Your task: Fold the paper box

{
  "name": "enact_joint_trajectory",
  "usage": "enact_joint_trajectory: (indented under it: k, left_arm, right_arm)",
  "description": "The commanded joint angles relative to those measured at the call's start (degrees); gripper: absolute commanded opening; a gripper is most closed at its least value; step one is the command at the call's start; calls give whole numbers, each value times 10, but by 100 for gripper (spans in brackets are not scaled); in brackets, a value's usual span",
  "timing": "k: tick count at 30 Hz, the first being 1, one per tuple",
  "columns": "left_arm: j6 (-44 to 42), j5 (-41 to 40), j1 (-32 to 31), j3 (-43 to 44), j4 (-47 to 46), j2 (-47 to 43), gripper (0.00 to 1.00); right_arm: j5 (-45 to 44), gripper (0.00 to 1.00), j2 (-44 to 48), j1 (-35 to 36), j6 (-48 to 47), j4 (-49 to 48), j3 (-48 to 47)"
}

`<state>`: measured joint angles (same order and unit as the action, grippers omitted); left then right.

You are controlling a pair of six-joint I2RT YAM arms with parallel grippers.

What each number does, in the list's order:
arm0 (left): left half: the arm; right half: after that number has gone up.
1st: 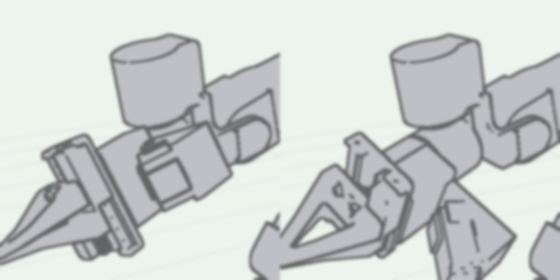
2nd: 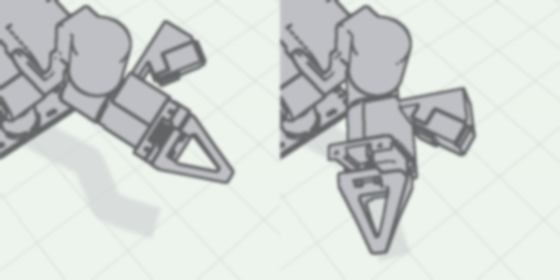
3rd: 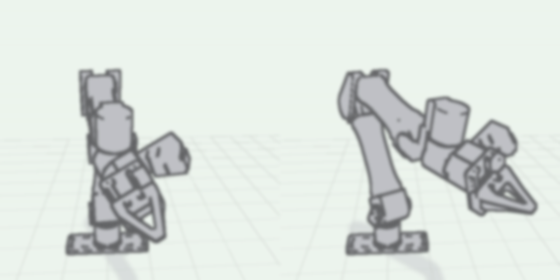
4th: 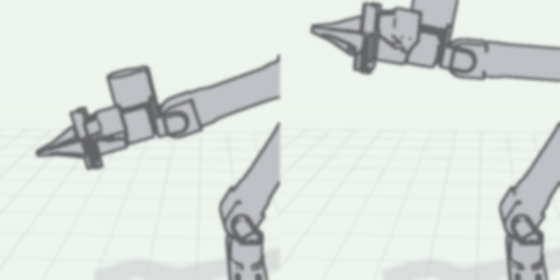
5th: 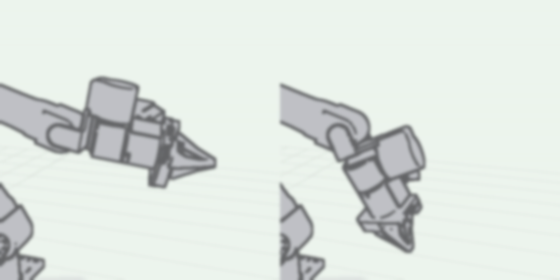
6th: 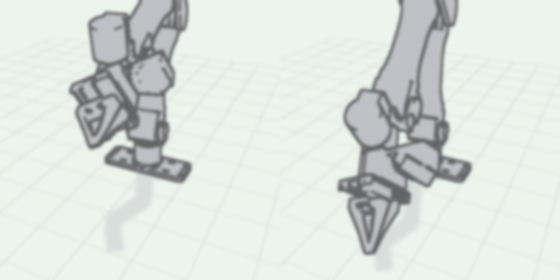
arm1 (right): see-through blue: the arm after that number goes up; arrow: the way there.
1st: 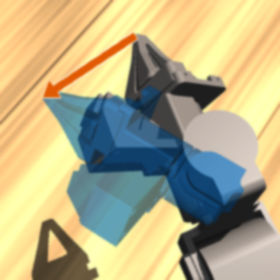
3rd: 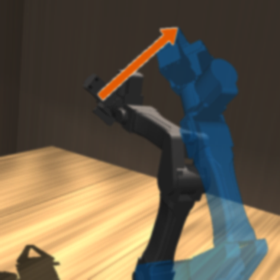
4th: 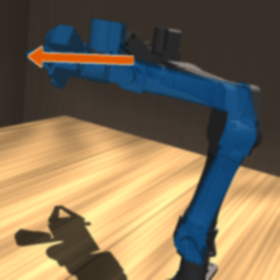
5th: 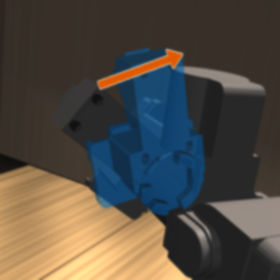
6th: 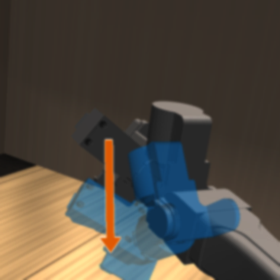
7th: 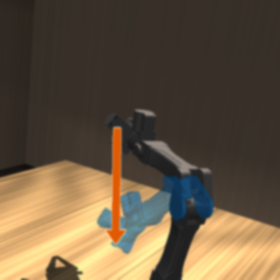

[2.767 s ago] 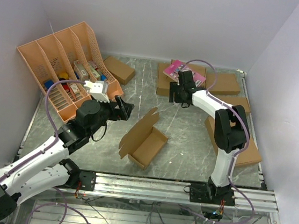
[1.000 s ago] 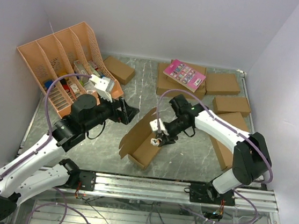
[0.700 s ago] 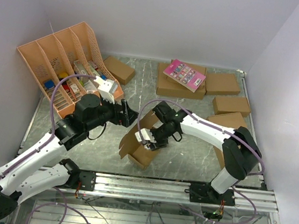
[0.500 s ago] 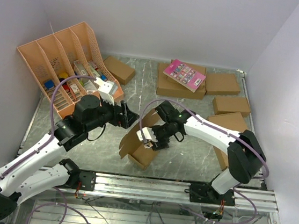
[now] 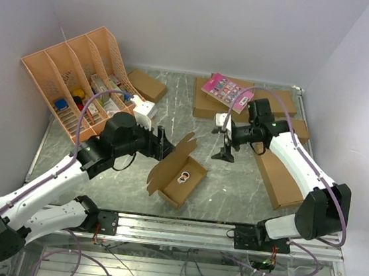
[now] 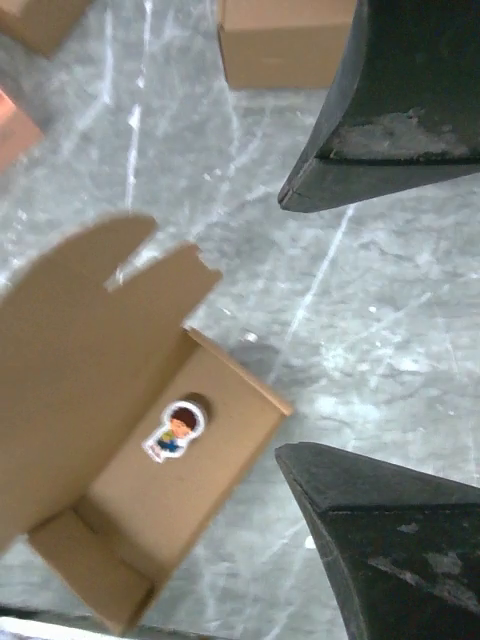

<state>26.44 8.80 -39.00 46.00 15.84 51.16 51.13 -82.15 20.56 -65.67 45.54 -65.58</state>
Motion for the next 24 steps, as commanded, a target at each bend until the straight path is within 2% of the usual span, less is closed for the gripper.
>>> enact_joint_trajectory:
  k: [1,2,4,5,6,7,9,12,18,19,21,22,24]
  left_arm:
    - [-39,-84,-49,78,94,47,84]
    - [-44,-101,-63,92,114,61,82]
    - [-49,-120,-90,112,144,81,78]
    - [-50,-122,-99,119,151,89,74]
    - [-49,-121,-106,124,158,97,70]
    - [-47,-121,-111,129,167,107,69]
    - [-47,-129,-123,143,192,131,64]
    - [-50,-153,-133,165,226,166,56]
    - [-93,-172,-133,202,236,226,42]
    - [-104,-170,-133,209,235,237,36]
    - [-135,-163,-133,222,226,256,14]
    - [-154,-159,-133,225,217,263,8]
    - [-200,-155,-133,229,193,267,7]
  right_arm:
    - [76,100,-65,-7,214,-56,-67]
    - [109,100,-105,-8,175,9,-111]
    - [178,100,-197,-8,28,198,-204]
    - [196,100,-228,-13,-32,262,-228]
    - [203,100,-237,-18,-59,275,-228]
    - [198,100,-229,-24,-35,237,-206]
    - [158,100,-182,-26,100,52,-136]
    - [97,100,-115,-26,158,-69,-53]
    - [50,100,-33,-28,178,-168,33]
    - [53,100,-26,-29,173,-171,37]
    - [61,100,-24,-30,153,-158,31]
    - [67,100,-25,-31,137,-139,22]
    - [72,100,-24,-39,130,-130,15]
